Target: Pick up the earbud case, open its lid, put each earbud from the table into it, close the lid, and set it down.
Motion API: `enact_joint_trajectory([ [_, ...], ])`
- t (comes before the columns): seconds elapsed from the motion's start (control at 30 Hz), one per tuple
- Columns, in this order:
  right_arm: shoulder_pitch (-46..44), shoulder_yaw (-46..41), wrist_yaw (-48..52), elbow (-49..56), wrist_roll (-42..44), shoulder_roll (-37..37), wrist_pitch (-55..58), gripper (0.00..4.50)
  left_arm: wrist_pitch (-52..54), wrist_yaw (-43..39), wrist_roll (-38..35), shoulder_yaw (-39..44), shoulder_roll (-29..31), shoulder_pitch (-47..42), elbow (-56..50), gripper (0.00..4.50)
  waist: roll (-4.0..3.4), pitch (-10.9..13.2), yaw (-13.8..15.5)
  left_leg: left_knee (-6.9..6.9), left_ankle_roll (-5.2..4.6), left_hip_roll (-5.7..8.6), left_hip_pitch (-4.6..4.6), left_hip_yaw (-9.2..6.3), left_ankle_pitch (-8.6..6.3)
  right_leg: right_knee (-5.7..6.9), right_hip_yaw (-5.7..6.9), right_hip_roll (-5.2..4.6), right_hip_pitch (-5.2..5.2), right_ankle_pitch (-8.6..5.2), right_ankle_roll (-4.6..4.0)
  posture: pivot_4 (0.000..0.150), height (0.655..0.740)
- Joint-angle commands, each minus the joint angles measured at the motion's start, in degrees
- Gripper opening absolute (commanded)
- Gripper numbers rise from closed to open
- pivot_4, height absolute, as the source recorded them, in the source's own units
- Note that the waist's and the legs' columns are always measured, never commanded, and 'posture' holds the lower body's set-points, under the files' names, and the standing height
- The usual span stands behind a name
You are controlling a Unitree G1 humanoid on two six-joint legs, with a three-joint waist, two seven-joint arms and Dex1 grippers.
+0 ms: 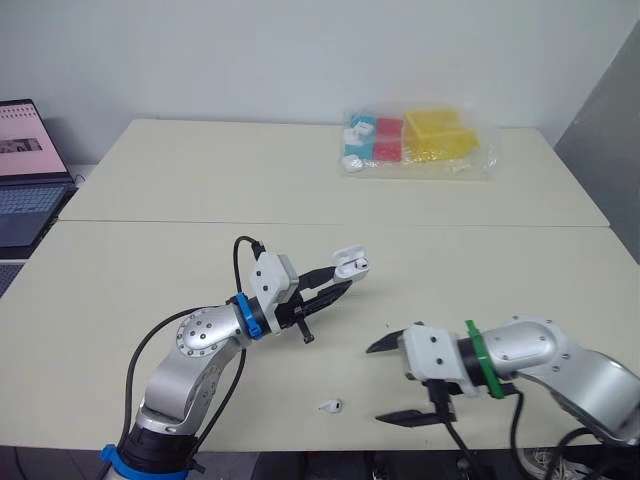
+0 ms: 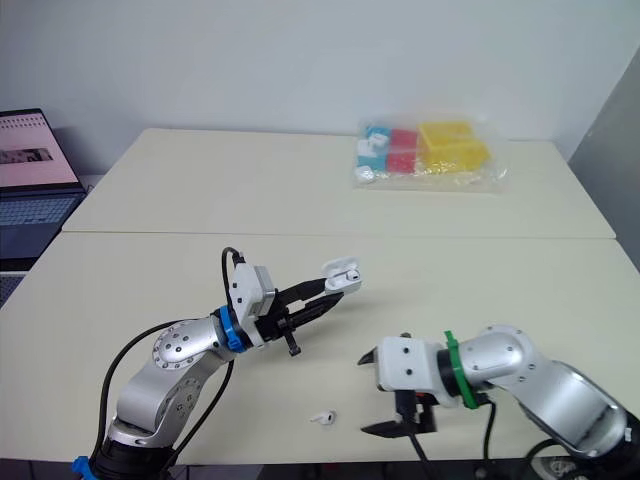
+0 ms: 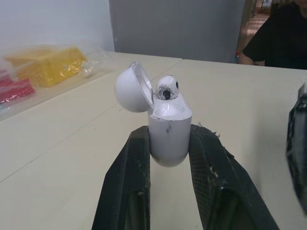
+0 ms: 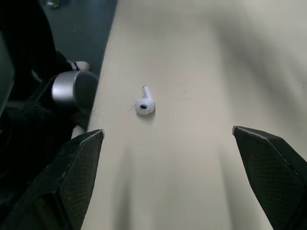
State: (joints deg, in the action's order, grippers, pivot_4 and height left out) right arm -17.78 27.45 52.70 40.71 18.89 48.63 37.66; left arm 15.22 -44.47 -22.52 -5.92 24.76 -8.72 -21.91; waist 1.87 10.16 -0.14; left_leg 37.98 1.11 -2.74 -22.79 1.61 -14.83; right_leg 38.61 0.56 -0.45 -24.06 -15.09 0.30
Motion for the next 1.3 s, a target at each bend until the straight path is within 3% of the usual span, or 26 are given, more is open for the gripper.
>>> enact_joint_trajectory([
  [0.03,-0.39,4.2,-1.16,-2.4,-4.5,-2.93,-1.55,4.5,-0.05,-0.18,-0.9,0.27,0.29,-0.47,-2.47,0.77,0.01,0.0,0.0,0.01,0.0,0.0,-0.02,-0.01,0.0,-0.02,0.01,0.0,0.0,0.0,0.0,0.15,0.74],
  [0.8,-0.15,11.83,4.01,-14.93,-15.96,-12.88,-13.54,4.5,1.18,-0.05,-1.84,1.29,2.27,1.24,-5.04,0.77,0.01,0.0,0.0,0.02,0.0,0.0,0.03,0.01,0.0,0.05,0.0,-0.01,0.01,0.0,-0.01,0.15,0.74],
  [0.9,0.16,11.65,4.62,-15.42,-16.56,-13.32,-13.73,3.9,1.24,0.06,-1.89,1.19,2.27,1.36,-5.24,0.77,0.0,0.0,0.0,0.02,0.0,0.0,0.05,0.0,0.0,0.09,0.0,0.0,0.0,0.0,-0.01,0.15,0.74],
  [1.2,0.88,11.0,5.47,-15.26,-16.96,-12.42,-14.03,0.7,1.1,-0.1,-1.85,0.98,2.18,0.99,-4.8,0.77,0.01,-0.01,0.0,0.07,0.0,0.01,0.09,0.01,0.0,0.19,-0.02,-0.01,0.02,0.0,-0.02,0.15,0.74],
  [1.23,0.89,10.56,5.58,-15.05,-16.83,-12.03,-14.09,0.43,1.1,-0.13,-1.84,0.95,2.16,0.88,-4.69,0.77,0.01,-0.01,0.0,0.07,0.0,0.01,0.1,0.02,0.0,0.2,-0.02,-0.01,0.02,0.0,-0.02,0.15,0.74],
  [1.3,0.9,10.11,5.68,-14.82,-16.68,-11.63,-14.12,0.42,1.12,-0.16,-1.85,0.94,2.14,0.77,-4.58,0.77,0.0,-0.01,0.0,0.08,0.0,0.01,0.11,0.01,0.0,0.22,-0.02,-0.01,0.02,0.0,-0.02,0.15,0.74],
])
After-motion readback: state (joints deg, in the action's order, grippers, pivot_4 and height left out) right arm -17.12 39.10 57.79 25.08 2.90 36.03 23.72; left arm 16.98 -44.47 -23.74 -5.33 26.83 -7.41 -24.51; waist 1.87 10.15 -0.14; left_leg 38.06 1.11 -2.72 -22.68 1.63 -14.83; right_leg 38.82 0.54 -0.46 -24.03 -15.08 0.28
